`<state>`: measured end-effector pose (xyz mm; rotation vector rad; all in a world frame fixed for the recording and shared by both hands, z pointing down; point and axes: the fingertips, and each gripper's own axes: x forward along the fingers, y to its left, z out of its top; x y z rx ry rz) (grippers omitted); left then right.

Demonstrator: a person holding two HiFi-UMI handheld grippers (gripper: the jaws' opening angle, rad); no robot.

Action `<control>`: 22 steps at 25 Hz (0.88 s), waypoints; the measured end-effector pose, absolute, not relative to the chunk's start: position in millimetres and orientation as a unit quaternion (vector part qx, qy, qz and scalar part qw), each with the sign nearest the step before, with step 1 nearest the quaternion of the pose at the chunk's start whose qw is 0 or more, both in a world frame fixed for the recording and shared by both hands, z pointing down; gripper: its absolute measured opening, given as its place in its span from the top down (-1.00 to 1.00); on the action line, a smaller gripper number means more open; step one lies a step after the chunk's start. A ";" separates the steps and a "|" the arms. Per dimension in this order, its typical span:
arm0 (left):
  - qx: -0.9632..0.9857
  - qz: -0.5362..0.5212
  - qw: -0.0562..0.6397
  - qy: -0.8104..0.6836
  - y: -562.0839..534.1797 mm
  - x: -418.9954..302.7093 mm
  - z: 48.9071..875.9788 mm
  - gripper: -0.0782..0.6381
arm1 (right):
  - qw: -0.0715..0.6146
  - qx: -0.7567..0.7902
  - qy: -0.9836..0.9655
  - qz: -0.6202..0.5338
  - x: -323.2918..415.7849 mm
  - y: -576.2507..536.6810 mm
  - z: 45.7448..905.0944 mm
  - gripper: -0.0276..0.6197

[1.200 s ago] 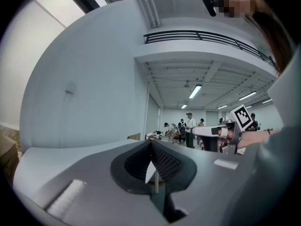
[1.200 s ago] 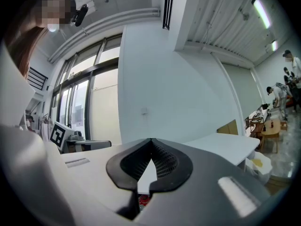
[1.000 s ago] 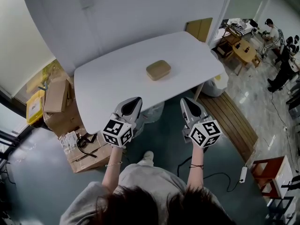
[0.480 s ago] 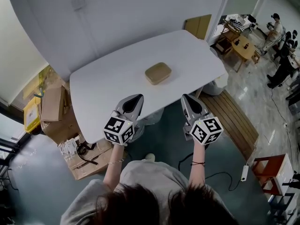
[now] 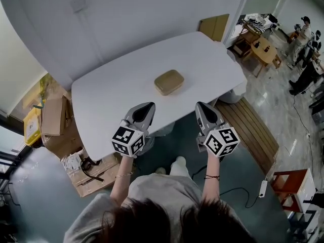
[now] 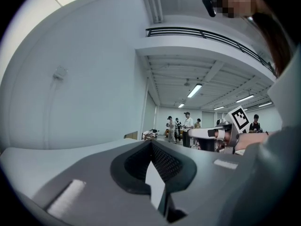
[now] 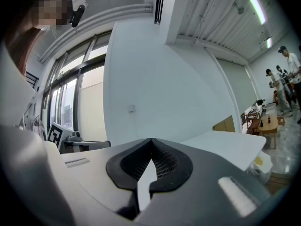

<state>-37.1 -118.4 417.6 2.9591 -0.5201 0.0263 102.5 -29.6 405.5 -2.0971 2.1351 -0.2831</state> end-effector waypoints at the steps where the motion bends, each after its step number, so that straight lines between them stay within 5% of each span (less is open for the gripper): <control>1: 0.982 0.011 0.070 -0.176 -121.5 -34.1 419.6 0.81 | 0.068 -0.695 0.709 -0.096 106.5 -33.3 407.4 0.88; 22: 0.956 0.011 0.082 -0.280 -182.2 49.9 419.3 0.81 | 0.056 -0.621 0.773 -0.119 213.6 -128.6 404.2 0.88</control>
